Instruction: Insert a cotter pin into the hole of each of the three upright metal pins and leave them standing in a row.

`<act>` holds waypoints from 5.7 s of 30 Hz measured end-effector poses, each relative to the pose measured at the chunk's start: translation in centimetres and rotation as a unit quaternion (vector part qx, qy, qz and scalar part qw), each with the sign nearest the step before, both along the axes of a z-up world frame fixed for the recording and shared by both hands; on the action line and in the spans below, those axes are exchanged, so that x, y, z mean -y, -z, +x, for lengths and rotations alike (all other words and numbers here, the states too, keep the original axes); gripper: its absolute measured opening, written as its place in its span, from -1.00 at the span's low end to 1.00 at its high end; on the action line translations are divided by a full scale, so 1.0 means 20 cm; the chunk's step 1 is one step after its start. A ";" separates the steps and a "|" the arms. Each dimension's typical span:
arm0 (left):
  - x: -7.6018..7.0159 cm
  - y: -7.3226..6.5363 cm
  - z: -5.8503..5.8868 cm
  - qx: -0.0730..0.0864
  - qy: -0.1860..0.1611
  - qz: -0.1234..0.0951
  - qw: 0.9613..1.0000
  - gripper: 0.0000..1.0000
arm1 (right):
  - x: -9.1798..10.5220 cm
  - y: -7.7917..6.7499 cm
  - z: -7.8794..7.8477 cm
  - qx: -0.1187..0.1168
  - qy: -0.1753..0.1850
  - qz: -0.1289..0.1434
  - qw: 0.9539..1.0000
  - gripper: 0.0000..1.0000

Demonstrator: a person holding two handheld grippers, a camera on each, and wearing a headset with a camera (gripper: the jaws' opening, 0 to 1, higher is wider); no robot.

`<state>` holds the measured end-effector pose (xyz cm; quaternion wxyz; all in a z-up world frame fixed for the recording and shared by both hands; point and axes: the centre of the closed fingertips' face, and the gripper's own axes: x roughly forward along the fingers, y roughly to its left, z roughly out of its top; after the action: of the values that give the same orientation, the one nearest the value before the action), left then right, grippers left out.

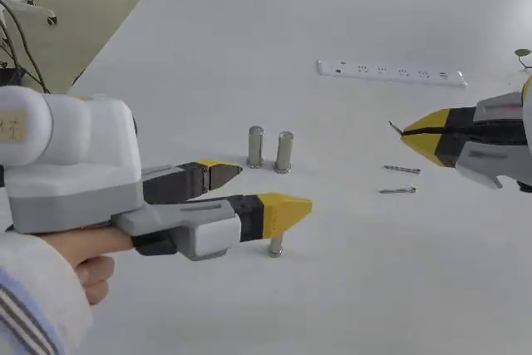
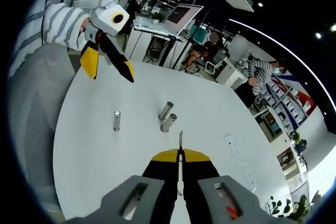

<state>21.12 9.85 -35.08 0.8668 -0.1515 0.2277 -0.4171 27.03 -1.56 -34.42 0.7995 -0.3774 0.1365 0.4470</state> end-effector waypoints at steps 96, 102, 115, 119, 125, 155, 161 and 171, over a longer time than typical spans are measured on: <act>0.27 -0.04 0.06 -0.085 0.093 -0.065 0.990 -1.00 | -0.29 0.02 -0.24 0.028 -0.058 -0.013 0.998 -0.78; 0.24 -0.07 0.09 -0.060 0.085 -0.062 0.993 -1.00 | -0.24 0.01 -0.20 0.004 -0.031 0.015 0.999 -0.64; 0.16 -0.10 0.11 0.023 0.089 -0.021 0.995 -1.00 | -0.19 0.11 -0.22 -0.149 0.008 0.095 0.984 -0.40; 0.16 -0.11 0.10 0.057 0.105 -0.004 0.993 -1.00 | -0.20 0.12 -0.26 -0.203 0.002 0.130 0.970 -0.27; 0.17 -0.11 0.06 0.080 0.126 0.005 0.989 -1.00 | -0.19 0.14 -0.31 -0.230 -0.011 0.127 0.965 -0.32; 0.18 -0.18 -0.02 0.183 0.191 0.018 0.964 -1.00 | -0.27 0.00 -0.37 -0.279 -0.055 0.166 0.944 -0.50; 0.17 -0.19 -0.01 0.199 0.187 0.024 0.962 -1.00 | -0.28 0.00 -0.36 -0.277 -0.057 0.159 0.946 -0.53; 0.16 -0.20 -0.04 0.222 0.202 0.034 0.953 -1.00 | -0.34 -0.02 -0.39 -0.288 -0.079 0.164 0.940 -0.65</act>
<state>20.33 6.73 -31.05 0.7980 0.0235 0.0694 -0.5982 19.31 5.28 -34.03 0.7389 -0.1054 0.2552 0.6146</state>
